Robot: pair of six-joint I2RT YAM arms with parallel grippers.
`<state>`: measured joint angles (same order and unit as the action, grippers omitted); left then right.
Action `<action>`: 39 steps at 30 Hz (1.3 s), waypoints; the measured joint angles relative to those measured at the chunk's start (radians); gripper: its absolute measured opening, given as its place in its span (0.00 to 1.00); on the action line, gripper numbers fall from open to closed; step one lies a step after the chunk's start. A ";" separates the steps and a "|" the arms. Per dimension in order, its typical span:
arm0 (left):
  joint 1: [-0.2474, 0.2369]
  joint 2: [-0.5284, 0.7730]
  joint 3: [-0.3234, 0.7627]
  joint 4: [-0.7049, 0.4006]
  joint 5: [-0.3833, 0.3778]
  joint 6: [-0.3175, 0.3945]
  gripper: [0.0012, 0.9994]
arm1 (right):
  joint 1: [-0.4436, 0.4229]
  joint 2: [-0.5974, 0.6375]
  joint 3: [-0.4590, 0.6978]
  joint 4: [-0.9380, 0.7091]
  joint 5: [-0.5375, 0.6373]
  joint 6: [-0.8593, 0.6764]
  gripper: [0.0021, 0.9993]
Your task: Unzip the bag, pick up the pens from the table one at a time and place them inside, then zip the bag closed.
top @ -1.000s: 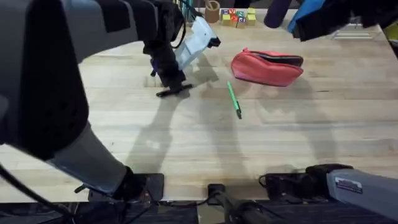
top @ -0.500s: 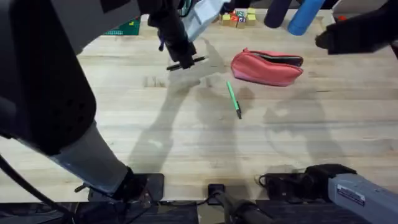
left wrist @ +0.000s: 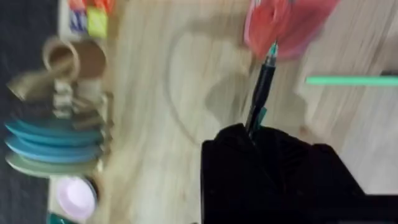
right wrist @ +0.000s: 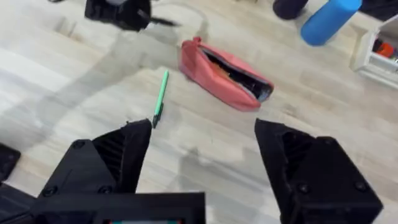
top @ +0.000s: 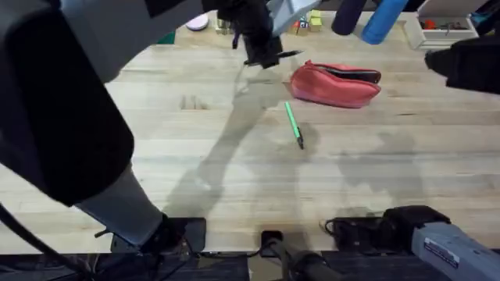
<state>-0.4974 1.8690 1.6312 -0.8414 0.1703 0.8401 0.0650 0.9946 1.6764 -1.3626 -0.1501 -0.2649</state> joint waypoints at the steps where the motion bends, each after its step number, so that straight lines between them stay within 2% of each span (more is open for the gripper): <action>1: -0.006 0.000 0.005 0.015 0.014 0.005 0.04 | 0.000 0.000 0.000 -0.006 0.000 0.000 1.00; 12: -0.070 0.000 0.012 0.226 0.272 0.045 0.04 | 0.000 0.004 0.000 -0.007 0.000 0.000 1.00; 16: -0.090 0.000 0.012 0.283 0.337 0.048 0.04 | 0.000 0.004 0.000 -0.007 0.000 0.000 1.00; 28: -0.152 0.010 0.012 0.387 0.404 0.042 0.04 | 0.000 0.004 0.000 -0.003 0.000 0.000 1.00; 34: -0.167 0.058 0.012 0.456 0.461 0.020 0.04 | 0.000 0.004 0.000 -0.003 0.000 0.000 1.00; 39: -0.176 0.087 0.012 0.484 0.475 0.013 0.04 | 0.000 0.004 0.000 -0.003 0.000 0.000 1.00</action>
<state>-0.6736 1.9561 1.6428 -0.3574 0.6451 0.8532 0.0650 0.9989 1.6764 -1.3659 -0.1501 -0.2646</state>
